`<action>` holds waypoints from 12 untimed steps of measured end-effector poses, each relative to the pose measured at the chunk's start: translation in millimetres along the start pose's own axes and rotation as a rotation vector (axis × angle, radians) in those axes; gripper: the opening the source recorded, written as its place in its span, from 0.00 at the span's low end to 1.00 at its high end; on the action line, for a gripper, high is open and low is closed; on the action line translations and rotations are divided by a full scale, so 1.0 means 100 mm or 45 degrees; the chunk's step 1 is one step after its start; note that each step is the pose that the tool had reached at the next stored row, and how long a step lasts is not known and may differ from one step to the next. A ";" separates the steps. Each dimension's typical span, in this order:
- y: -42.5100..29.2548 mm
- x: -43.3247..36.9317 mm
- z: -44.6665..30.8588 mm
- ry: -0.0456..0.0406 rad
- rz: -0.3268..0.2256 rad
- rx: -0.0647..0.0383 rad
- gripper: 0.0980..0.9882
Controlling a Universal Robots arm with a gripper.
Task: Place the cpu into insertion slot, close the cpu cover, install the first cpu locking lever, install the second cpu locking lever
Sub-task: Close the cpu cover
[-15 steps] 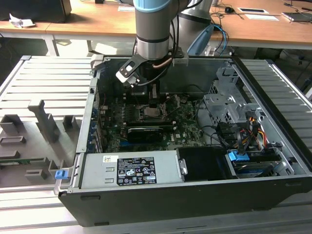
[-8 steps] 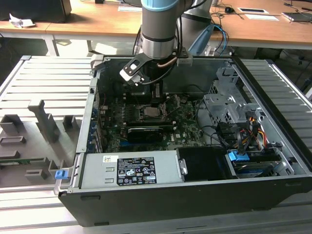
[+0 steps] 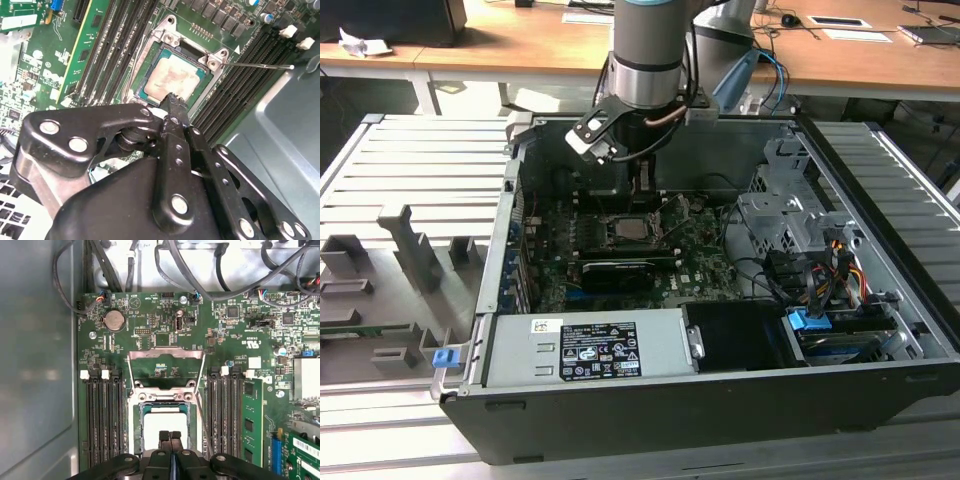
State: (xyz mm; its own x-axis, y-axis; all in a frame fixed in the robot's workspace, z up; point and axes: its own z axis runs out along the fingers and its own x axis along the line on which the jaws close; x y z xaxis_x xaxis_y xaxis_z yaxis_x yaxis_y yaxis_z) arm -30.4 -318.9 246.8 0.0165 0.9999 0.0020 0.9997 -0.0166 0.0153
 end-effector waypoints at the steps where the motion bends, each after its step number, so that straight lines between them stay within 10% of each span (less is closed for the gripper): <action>1: 0.000 0.000 -0.010 0.000 0.000 0.000 0.01; 12: 0.010 0.001 -0.101 0.000 0.002 0.000 0.01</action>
State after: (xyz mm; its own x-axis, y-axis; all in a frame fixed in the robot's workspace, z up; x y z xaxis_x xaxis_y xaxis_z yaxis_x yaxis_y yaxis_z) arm -29.5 -318.9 256.9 0.0183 0.9998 0.0020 0.9997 -0.0183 0.0154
